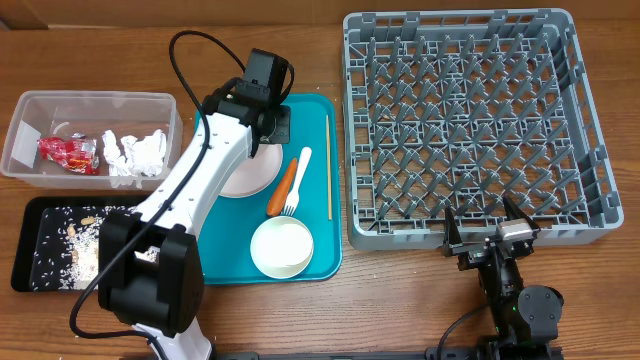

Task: Sort waste into correct bins and load items into the dishwasher rack
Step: 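Carry the empty pink bowl right and set it on the white plate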

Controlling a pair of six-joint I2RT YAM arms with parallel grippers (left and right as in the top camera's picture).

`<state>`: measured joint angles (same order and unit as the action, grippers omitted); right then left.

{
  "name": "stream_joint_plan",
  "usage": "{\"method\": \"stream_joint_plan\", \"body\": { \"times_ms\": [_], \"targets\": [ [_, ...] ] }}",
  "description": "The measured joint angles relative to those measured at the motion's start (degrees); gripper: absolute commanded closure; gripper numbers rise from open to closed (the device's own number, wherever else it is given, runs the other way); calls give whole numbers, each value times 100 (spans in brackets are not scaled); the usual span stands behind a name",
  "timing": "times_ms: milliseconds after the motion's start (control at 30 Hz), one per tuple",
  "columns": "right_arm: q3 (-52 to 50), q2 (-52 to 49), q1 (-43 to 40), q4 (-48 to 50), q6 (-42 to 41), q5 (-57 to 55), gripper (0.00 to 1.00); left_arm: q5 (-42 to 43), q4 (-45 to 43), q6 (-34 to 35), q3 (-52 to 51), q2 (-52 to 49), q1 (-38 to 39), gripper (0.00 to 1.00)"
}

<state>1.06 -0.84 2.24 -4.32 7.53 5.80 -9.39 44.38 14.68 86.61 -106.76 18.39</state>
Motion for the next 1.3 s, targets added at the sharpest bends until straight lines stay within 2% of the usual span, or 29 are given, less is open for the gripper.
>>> {"method": "stream_joint_plan", "body": {
  "times_ms": [333,467,567,700,900,1000,1133,1300],
  "targets": [
    [0,0,0,0,0,0,0,-24,37,0,0,-393,-92,91],
    [0,0,0,2,0,0,0,-31,83,2,0,-450,-92,95],
    [0,0,0,0,-2,-2,0,-22,330,4,111,-448,-92,89],
    [0,0,0,2,0,-2,0,321,1064,28,824,-389,-92,80],
    [0,0,0,2,0,0,0,796,2004,22,1126,-125,-92,78],
    [0,0,0,2,0,-2,0,868,2210,22,951,-125,-92,74],
    [0,0,0,-4,0,0,0,927,2087,26,343,-125,-92,62],
    [0,0,0,2,0,-2,0,1058,1714,22,-350,-125,-92,63]
  ]
}}
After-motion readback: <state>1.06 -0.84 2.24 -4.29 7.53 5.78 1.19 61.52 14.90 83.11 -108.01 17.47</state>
